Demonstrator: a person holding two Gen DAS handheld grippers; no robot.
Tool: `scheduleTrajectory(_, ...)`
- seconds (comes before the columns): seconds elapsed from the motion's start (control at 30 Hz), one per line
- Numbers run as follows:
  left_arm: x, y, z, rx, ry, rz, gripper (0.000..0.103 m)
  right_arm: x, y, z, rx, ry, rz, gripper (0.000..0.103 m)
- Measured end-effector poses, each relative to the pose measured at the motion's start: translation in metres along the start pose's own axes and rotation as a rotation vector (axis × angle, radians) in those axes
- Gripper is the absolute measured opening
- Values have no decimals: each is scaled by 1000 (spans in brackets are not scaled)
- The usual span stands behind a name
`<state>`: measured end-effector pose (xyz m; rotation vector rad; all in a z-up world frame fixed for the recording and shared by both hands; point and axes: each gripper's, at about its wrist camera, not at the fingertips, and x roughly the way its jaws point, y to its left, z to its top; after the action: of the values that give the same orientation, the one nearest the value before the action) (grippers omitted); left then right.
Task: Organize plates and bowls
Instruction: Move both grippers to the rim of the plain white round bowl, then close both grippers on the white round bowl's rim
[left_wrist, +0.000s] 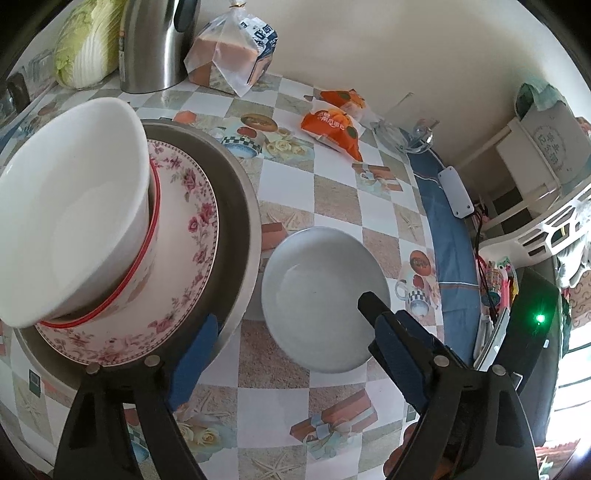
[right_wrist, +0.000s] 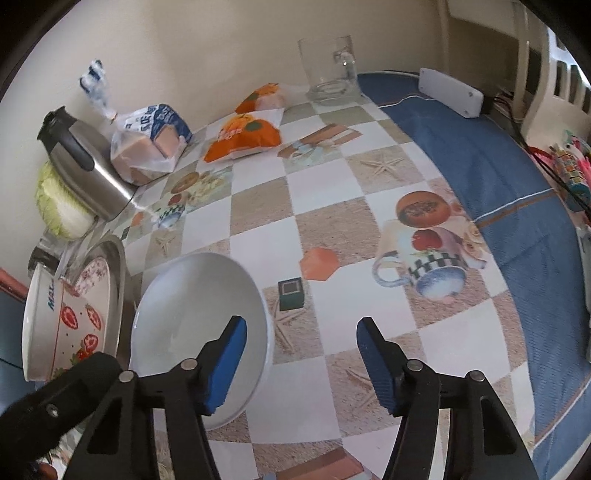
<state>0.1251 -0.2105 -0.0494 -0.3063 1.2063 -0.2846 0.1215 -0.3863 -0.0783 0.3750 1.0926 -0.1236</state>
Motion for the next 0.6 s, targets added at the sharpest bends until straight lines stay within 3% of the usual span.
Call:
scheduleTrajectory(0.13, 0, -1, -1, 1, -2, -3, 88, -2, 4, 0, -26, -23, -2, 54)
scheduleTrajectory(0.23, 0, -2, -1, 4, -2, -8, 88, -3, 2, 0, -19, -31, 2, 36)
scheduleTrajectory(0.33, -1, -3, -1, 2, -2, -15, 87, -6, 3, 0, -26, -37, 21, 25)
scheduleTrajectory(0.37, -1, -3, -1, 3, -3, -16, 85, -7, 4, 0, -33, -39, 22, 24)
scheduleTrajectory(0.4, -2, -4, -1, 6, -7, -12, 74, -8, 6, 0, -43, -40, 22, 20)
scheduleTrajectory(0.47, -2, -4, -1, 4, -2, -15, 62, -8, 9, 0, -63, -35, 12, 15)
scheduleTrajectory(0.6, 5, -2, -2, -12, 29, -36, 59, -11, 7, 0, -64, -35, -16, 10)
